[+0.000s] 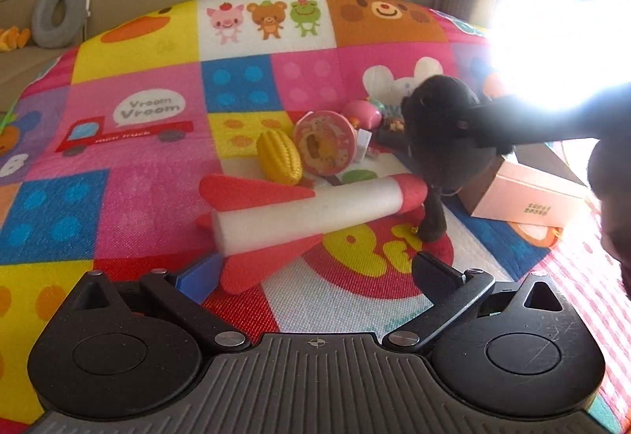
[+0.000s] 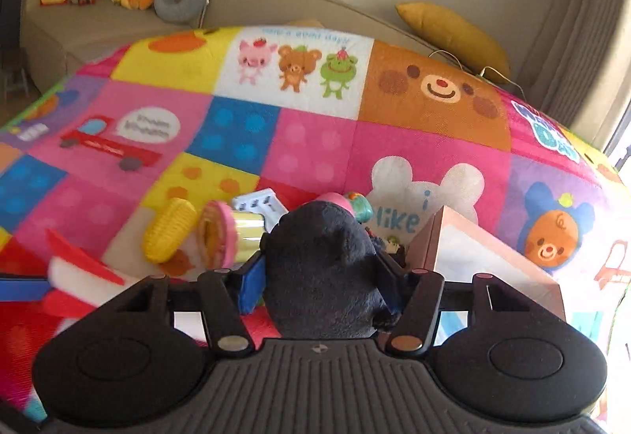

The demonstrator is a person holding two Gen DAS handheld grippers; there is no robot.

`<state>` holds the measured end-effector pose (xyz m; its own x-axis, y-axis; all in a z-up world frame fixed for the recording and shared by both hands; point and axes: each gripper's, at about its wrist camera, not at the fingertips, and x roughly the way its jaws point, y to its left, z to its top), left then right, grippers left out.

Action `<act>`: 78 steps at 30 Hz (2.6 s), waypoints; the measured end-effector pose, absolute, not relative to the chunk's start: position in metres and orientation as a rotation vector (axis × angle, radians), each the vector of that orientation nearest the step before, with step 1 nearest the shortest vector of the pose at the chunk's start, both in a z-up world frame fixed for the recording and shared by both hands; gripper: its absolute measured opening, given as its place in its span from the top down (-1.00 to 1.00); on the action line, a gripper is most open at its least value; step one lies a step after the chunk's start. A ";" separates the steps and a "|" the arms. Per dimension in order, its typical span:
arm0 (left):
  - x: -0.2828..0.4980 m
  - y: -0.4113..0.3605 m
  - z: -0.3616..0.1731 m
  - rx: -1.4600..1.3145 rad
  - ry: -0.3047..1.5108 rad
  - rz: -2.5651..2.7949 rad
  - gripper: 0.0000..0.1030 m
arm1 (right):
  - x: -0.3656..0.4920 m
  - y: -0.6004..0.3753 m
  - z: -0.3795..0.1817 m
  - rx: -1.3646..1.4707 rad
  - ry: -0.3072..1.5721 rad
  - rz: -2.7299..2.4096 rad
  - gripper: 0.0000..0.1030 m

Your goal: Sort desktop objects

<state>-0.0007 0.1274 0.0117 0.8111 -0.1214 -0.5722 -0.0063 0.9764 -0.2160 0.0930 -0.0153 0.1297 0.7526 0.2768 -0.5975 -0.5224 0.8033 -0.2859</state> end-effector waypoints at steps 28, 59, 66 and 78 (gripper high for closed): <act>-0.015 0.112 0.054 -0.073 0.553 0.028 -1.00 | 0.000 -0.076 0.079 -0.469 0.519 0.591 -0.68; 0.011 0.041 0.010 -0.084 0.636 -0.275 -1.00 | 0.099 -0.168 0.176 -0.248 0.616 0.422 -0.40; 0.014 0.057 0.006 -0.206 0.644 -0.301 -1.00 | 0.213 -0.130 0.137 -0.363 0.829 0.377 -0.20; 0.014 0.065 0.005 -0.272 0.627 -0.329 -1.00 | 0.244 -0.122 0.129 -0.252 0.585 0.171 0.02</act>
